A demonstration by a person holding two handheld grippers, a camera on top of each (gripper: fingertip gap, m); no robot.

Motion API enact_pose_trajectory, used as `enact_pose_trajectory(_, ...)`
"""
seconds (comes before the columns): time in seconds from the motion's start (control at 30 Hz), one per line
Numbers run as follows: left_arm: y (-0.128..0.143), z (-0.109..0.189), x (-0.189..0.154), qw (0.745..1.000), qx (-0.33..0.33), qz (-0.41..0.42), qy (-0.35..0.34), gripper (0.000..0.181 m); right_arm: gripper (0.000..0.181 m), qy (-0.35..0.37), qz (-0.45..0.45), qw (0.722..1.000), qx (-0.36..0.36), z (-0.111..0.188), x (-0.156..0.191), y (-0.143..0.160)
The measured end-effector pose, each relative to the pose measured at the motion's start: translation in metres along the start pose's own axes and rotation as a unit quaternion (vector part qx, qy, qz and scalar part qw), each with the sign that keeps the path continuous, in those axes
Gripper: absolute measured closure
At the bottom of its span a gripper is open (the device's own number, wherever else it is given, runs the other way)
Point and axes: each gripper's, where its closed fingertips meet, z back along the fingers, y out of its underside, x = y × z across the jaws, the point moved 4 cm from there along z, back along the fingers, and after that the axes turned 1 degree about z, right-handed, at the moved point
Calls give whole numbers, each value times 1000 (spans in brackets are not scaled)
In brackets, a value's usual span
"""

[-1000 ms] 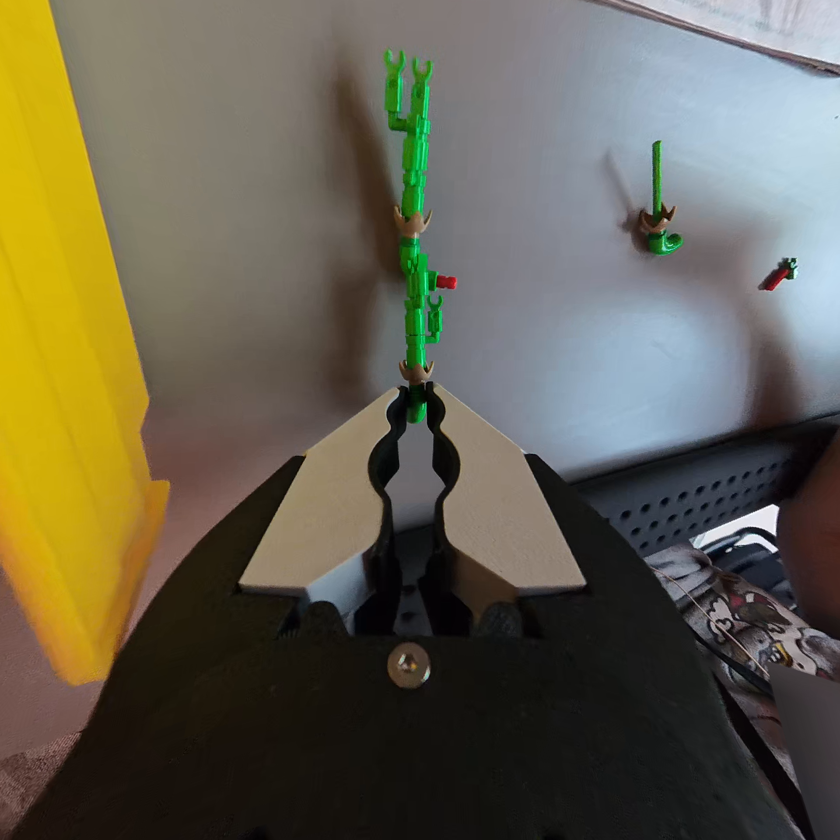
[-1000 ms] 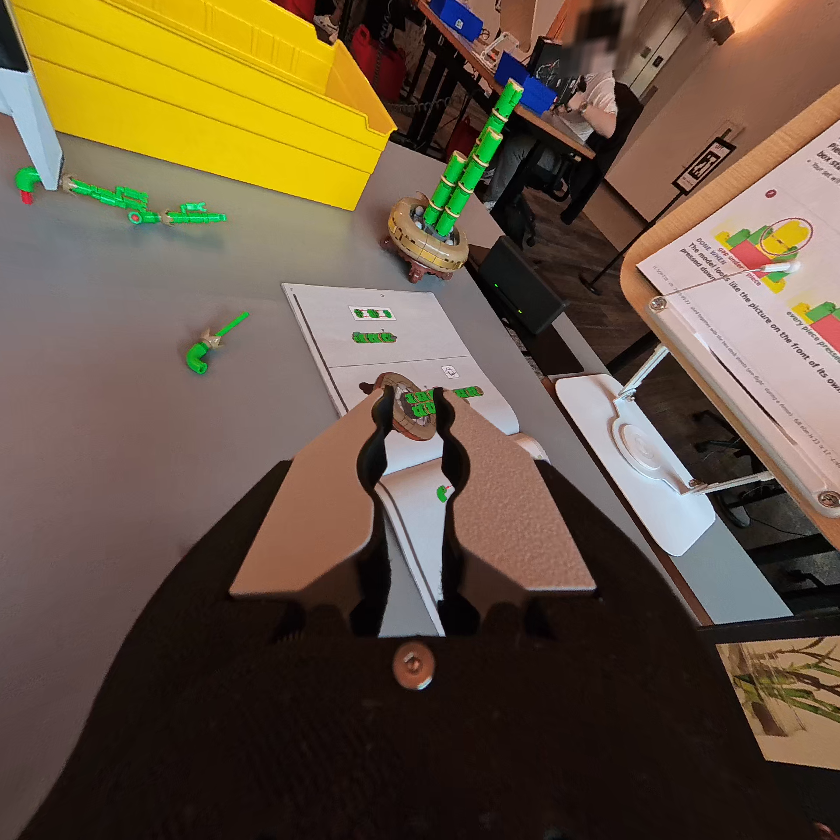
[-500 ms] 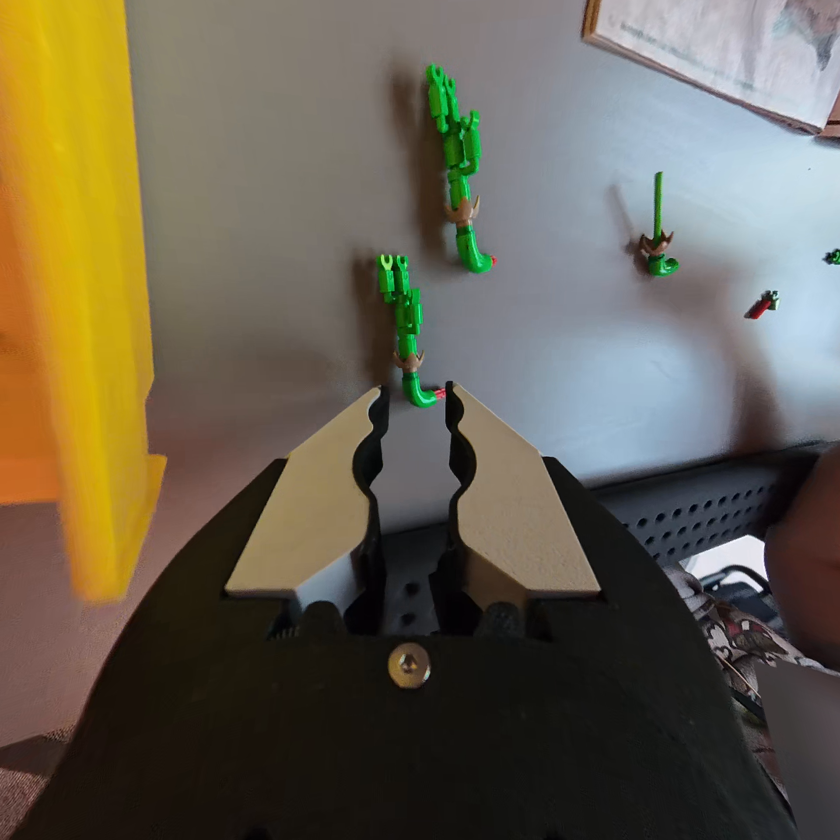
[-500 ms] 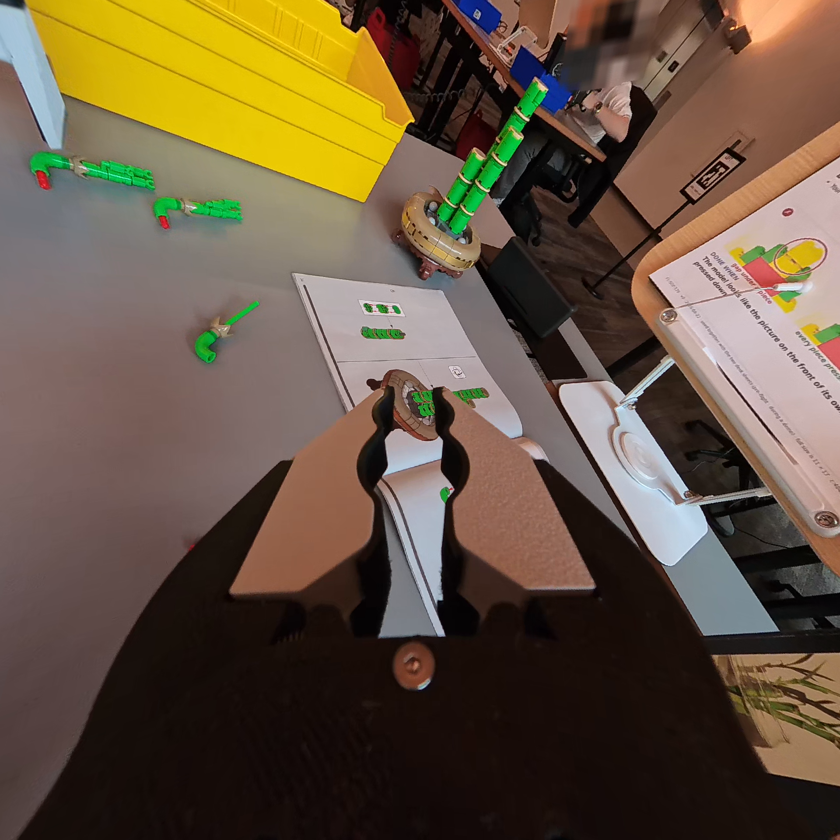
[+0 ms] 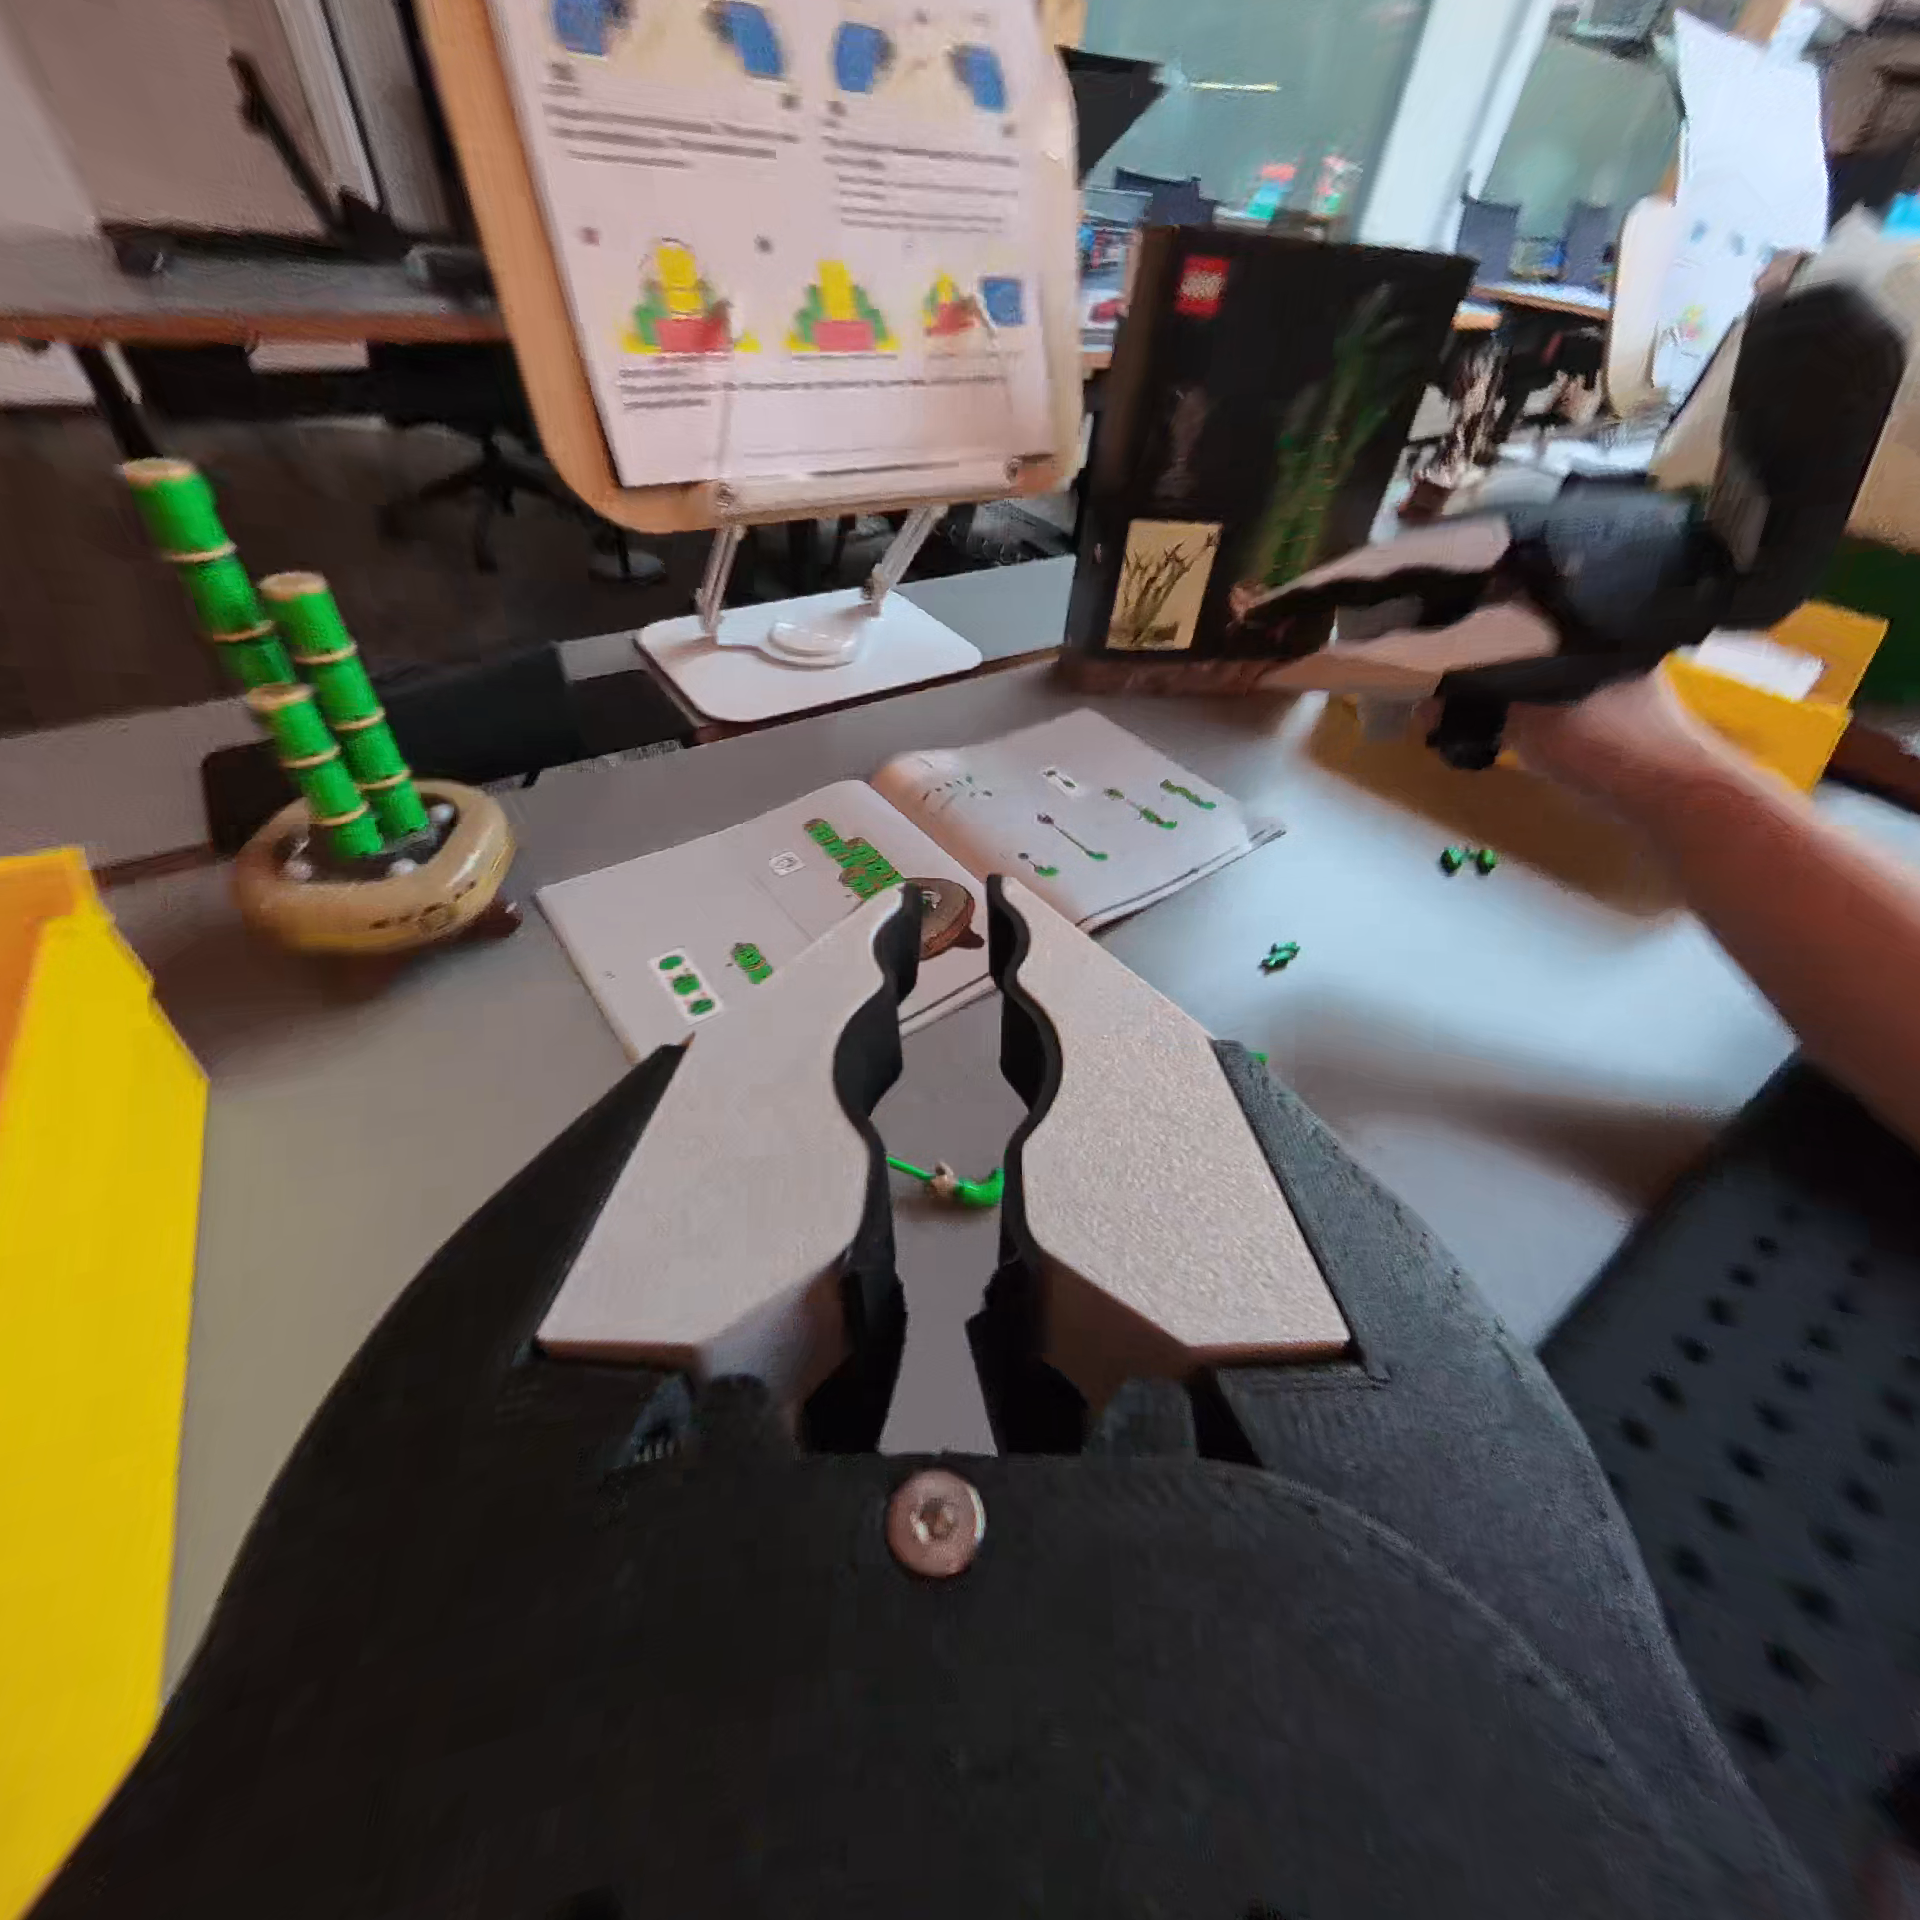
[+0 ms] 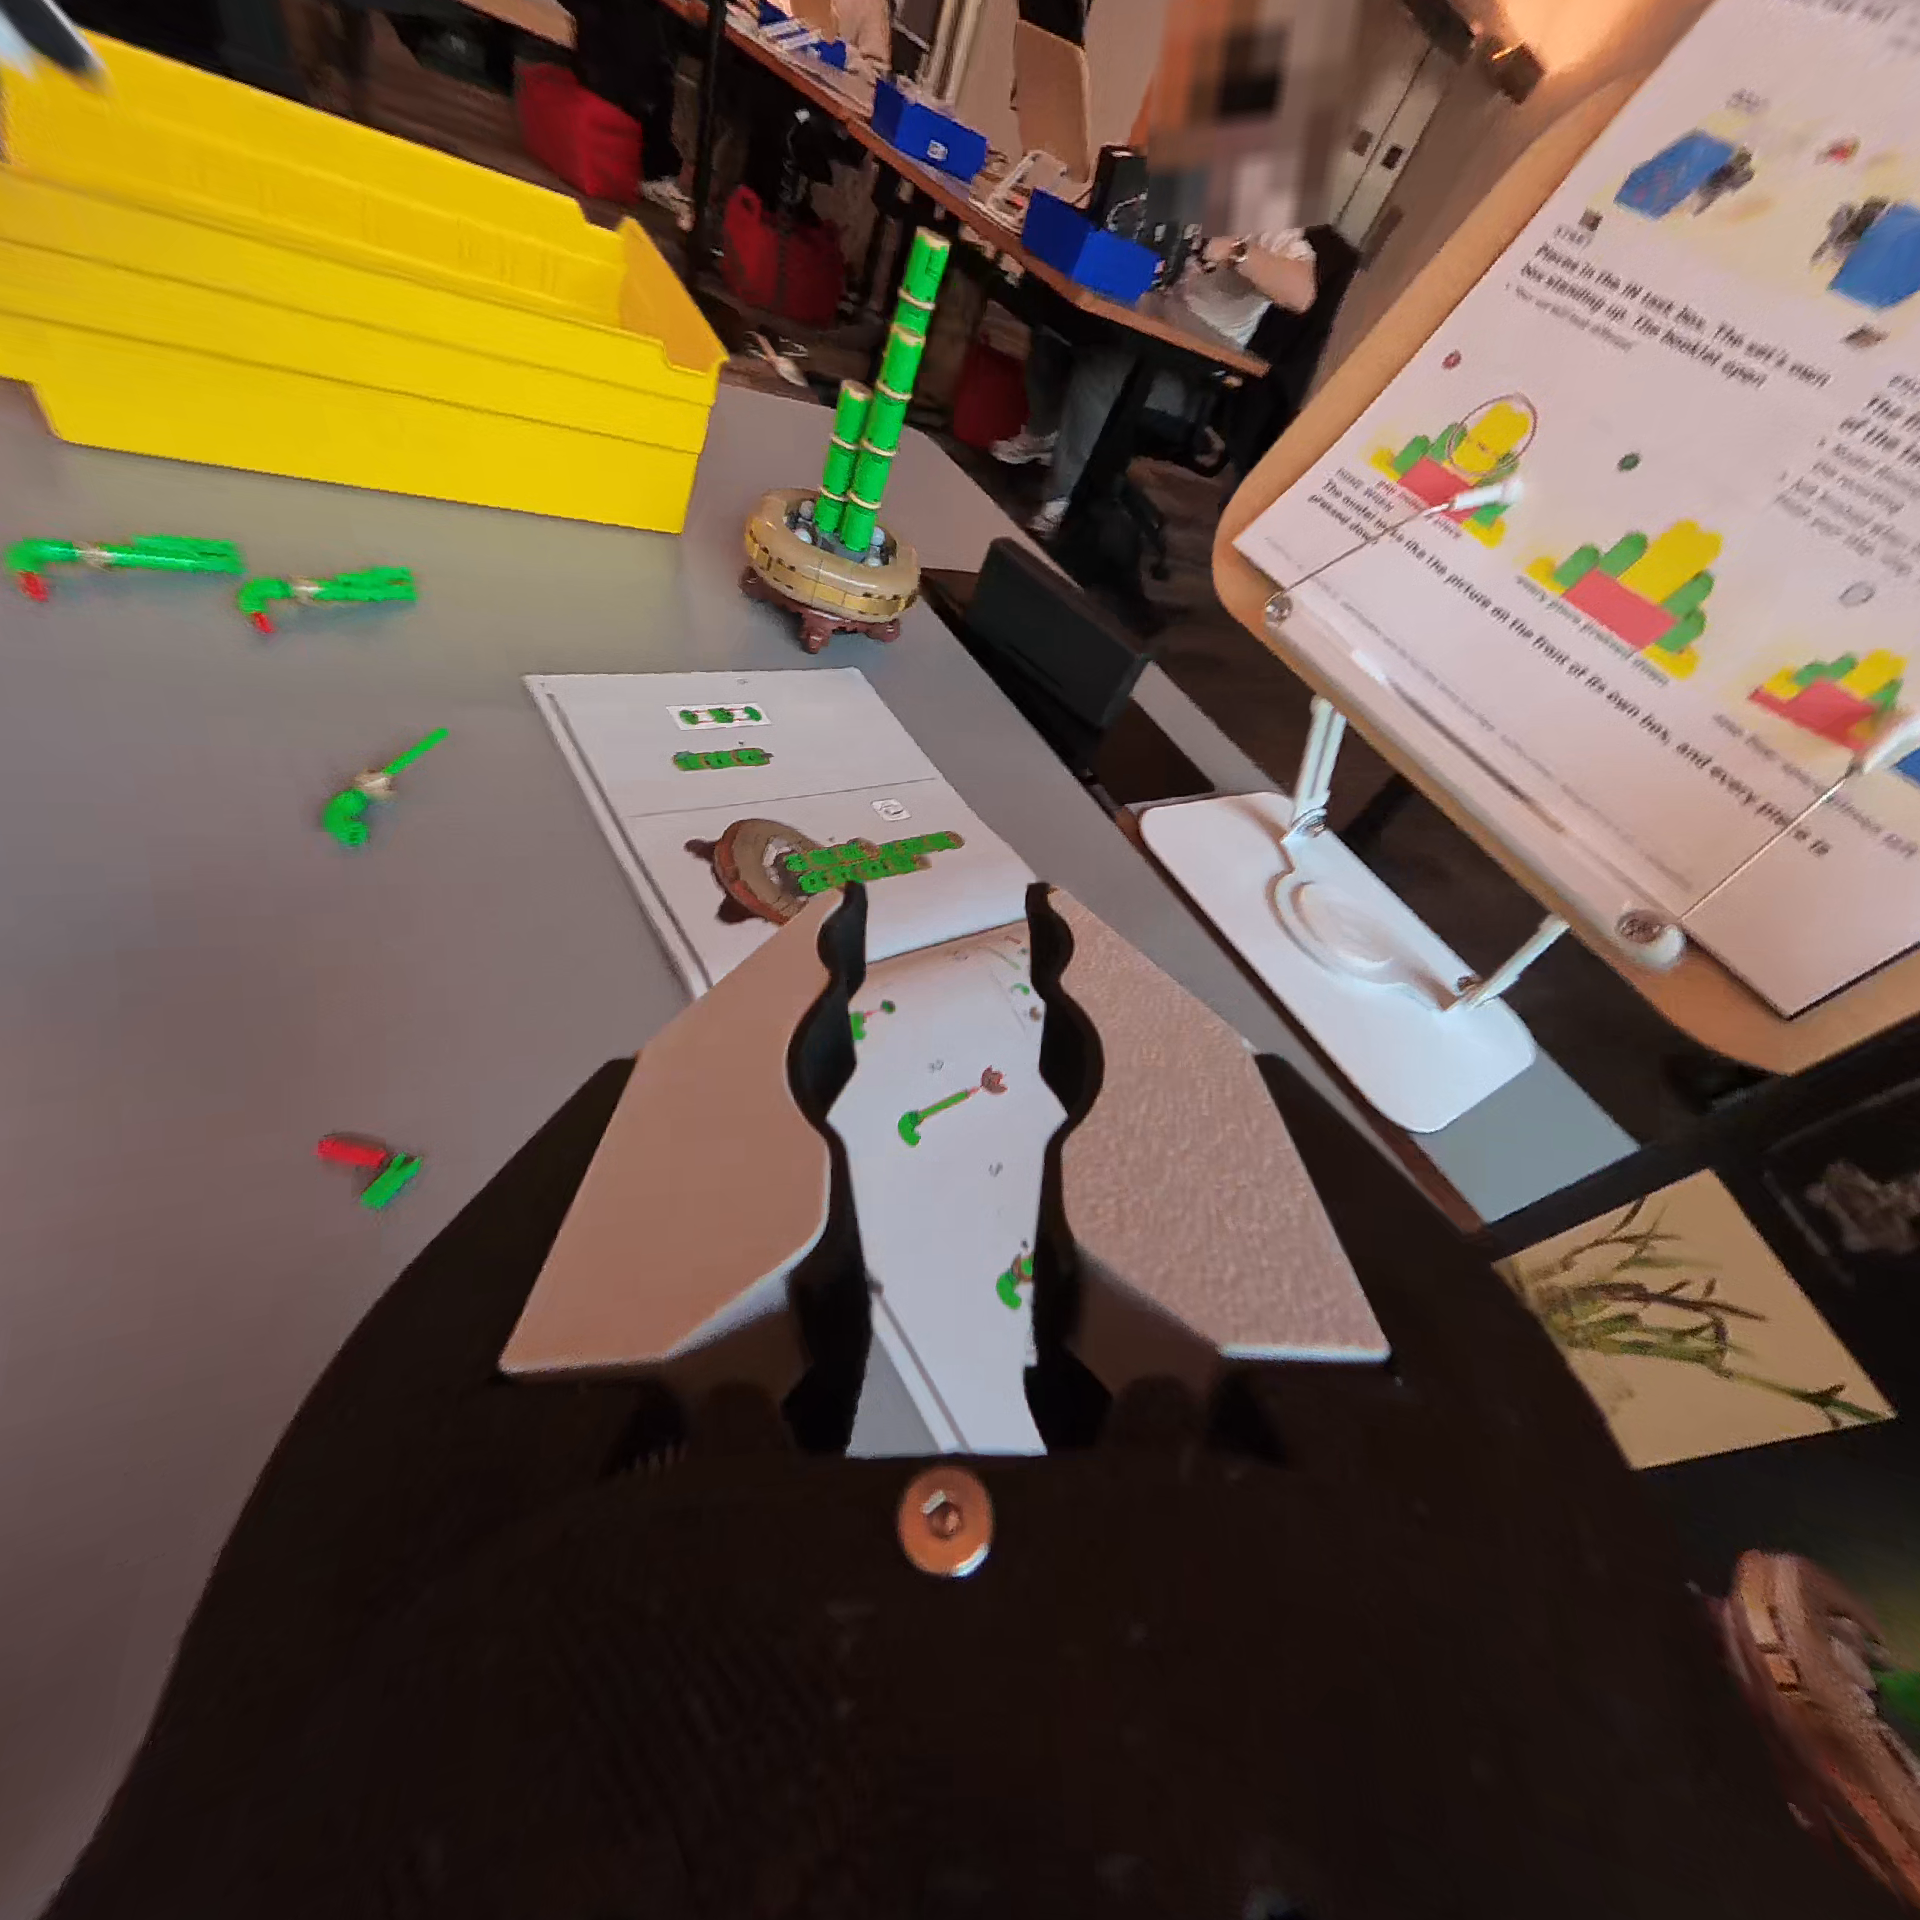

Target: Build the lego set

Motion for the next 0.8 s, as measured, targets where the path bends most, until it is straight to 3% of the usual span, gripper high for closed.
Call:
enact_pose_trajectory(0.13, 52, -42, -16, 990, 133, 36, 20, 168, 151, -53, -27, 998, 13, 24, -8, 12)
enact_pose_trajectory(0.27, 94, -47, 3, 956, 267, 106, -60, 157, 151, -65, -32, 997, 29, 30, -11, 24)
enact_pose_trajectory(0.47, 131, -53, -6, 934, 334, 115, -58, 126, 151, -89, -32, 995, 36, 24, -6, 28)
enact_pose_trajectory(0.63, 138, -69, -9, 928, 346, 117, -79, 126, 152, -92, -31, 995, 36, 25, -5, 28)
enact_pose_trajectory(0.8, 140, -80, -5, 923, 361, 65, -117, 127, 151, -93, -37, 995, 29, 29, -7, 26)
